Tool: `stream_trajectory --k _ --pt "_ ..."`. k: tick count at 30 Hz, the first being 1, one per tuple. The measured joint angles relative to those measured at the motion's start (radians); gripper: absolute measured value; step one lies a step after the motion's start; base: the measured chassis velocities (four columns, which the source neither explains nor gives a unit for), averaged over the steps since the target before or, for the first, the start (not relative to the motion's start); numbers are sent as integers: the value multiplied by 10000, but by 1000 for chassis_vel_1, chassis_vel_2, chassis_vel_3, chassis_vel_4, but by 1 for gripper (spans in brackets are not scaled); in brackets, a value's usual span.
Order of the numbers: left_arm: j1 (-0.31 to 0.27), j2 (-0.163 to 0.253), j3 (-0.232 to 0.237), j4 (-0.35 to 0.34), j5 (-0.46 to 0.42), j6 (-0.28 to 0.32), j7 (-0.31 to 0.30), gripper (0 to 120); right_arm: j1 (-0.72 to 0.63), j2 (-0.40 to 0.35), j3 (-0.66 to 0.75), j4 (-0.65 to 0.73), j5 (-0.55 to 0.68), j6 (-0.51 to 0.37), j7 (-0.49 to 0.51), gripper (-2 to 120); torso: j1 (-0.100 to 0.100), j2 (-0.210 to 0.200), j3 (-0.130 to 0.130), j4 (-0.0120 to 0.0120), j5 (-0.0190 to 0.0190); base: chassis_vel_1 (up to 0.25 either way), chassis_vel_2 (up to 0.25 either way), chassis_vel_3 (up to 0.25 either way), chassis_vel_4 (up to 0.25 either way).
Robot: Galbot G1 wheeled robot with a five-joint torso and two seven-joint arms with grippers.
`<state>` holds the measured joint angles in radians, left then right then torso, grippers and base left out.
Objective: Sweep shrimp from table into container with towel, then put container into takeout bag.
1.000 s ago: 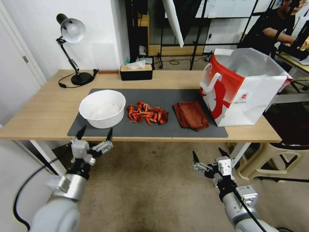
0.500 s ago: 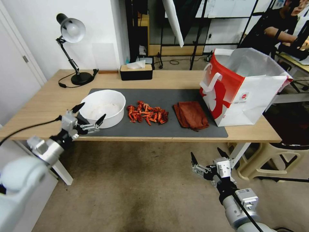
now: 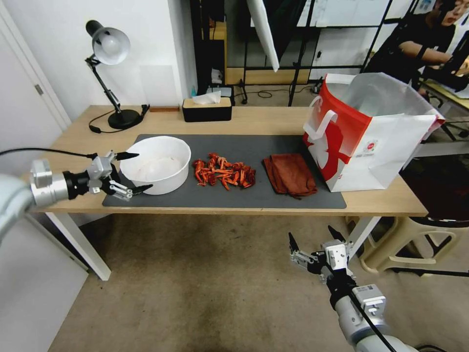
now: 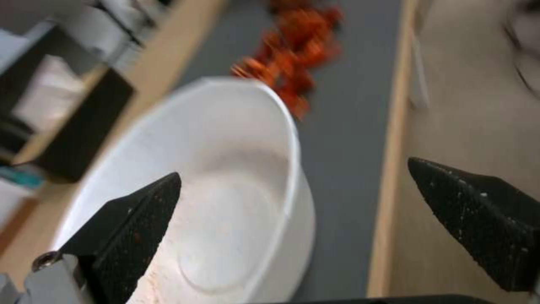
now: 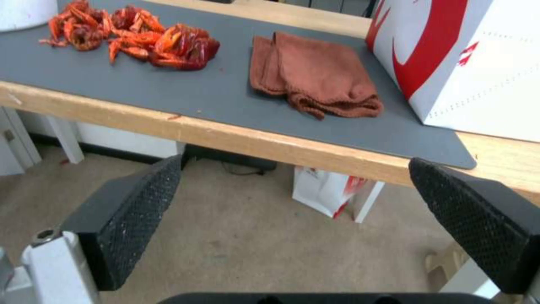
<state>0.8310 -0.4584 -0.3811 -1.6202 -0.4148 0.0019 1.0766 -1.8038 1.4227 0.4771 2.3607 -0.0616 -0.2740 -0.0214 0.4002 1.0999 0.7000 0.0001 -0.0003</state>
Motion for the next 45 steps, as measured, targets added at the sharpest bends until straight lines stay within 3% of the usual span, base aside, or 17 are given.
stream_trajectory --k 3,4,6,7,9,10,12,13,17,21,30,40,45 --pt "-1181 -109 990 284 643 -192 497 100 2 43 3 -61 -66 13 -22 100 0 0 0 -2 1 0 0 0 0" --pt "-1181 -109 990 284 643 -192 497 100 2 43 3 -61 -66 13 -22 100 0 0 0 -2 1 0 0 0 0" --pt "-1888 -270 1592 476 1153 -354 641 100 -11 56 12 -80 -73 27 -22 100 -2 0 0 -2 3 0 0 0 0" --pt "-1888 -270 1592 476 1153 -354 641 100 -11 56 12 -80 -73 27 -22 100 -2 0 0 -2 3 0 0 0 0" --pt "-2533 -386 2252 682 1640 -458 892 100 -48 48 45 -82 -74 40 -15 100 -2 -1 0 -2 1 0 0 0 0" --pt "-2533 -386 2252 682 1640 -458 892 100 -48 48 45 -82 -74 40 -15 100 -2 -1 0 -2 1 0 0 0 0" --pt "-3192 -448 2896 918 2042 -424 1493 100 -76 31 90 -81 -74 47 -14 100 -2 0 0 0 4 0 0 0 0" --pt "-3192 -448 2896 918 2042 -424 1493 100 -76 31 90 -81 -74 47 -14 100 -2 0 0 0 4 0 0 0 0" --pt "-4361 -558 4007 1486 2437 -528 1768 100 -115 58 100 -68 -118 69 -16 100 -2 -1 0 -2 2 0 0 0 0" --pt "-5037 -674 4429 1758 2969 -935 1986 100 -184 92 69 -70 -169 132 -17 100 -2 -1 0 -3 3 0 0 0 0" --pt "-5353 -851 4744 1813 3896 -1463 2149 100 -195 67 78 -76 -157 147 18 100 -2 0 0 -1 3 0 0 0 0" --pt "-5692 -1155 4959 2126 5270 -2067 2231 64 -244 72 89 -76 -139 173 74 100 -1 0 0 0 3 0 0 0 0" --pt "-5725 -1277 4887 2112 5692 -2297 2754 44 -246 83 86 -78 -122 178 135 100 -2 0 -1 -3 3 0 0 0 0"
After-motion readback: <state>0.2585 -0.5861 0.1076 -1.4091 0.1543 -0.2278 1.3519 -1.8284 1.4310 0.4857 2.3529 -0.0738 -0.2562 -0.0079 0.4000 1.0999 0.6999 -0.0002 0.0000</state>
